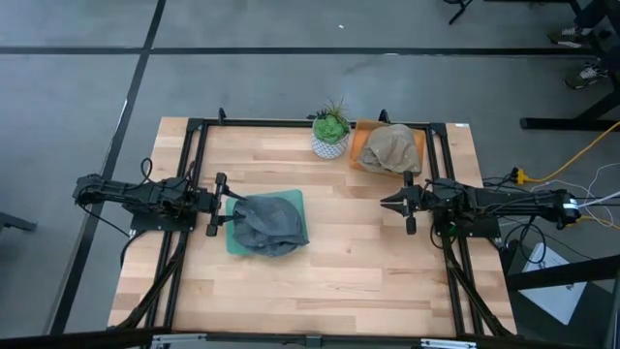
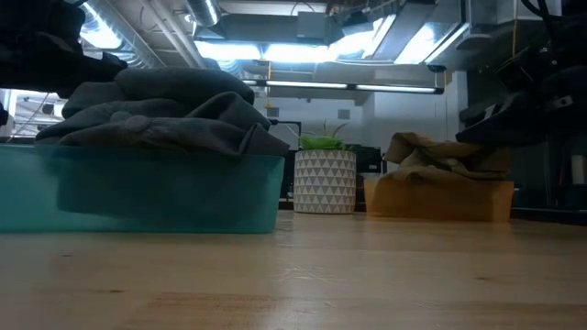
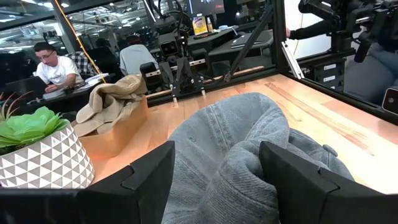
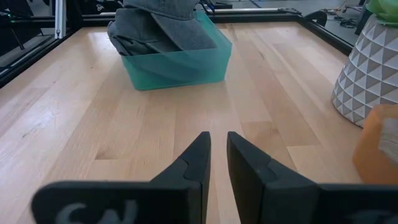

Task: Pick & Place hat
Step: Return to Home Position

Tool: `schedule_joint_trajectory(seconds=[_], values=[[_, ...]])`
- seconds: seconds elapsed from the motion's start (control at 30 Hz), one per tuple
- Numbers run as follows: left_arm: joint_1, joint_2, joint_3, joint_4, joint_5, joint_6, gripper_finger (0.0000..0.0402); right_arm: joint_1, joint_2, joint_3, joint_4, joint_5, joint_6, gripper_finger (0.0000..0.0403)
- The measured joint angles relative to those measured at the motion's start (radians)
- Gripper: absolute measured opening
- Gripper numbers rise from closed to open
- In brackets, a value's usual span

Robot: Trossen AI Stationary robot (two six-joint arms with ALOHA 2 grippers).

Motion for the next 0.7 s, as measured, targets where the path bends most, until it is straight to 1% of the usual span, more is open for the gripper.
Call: schedule_joint_trajectory(seconds=[0.7], values=[[0.000,0.000,0.000,0.000,0.000,0.000,0.0228,0.000,0.000,0.000,0.000,0.000,0.000,0.0053]])
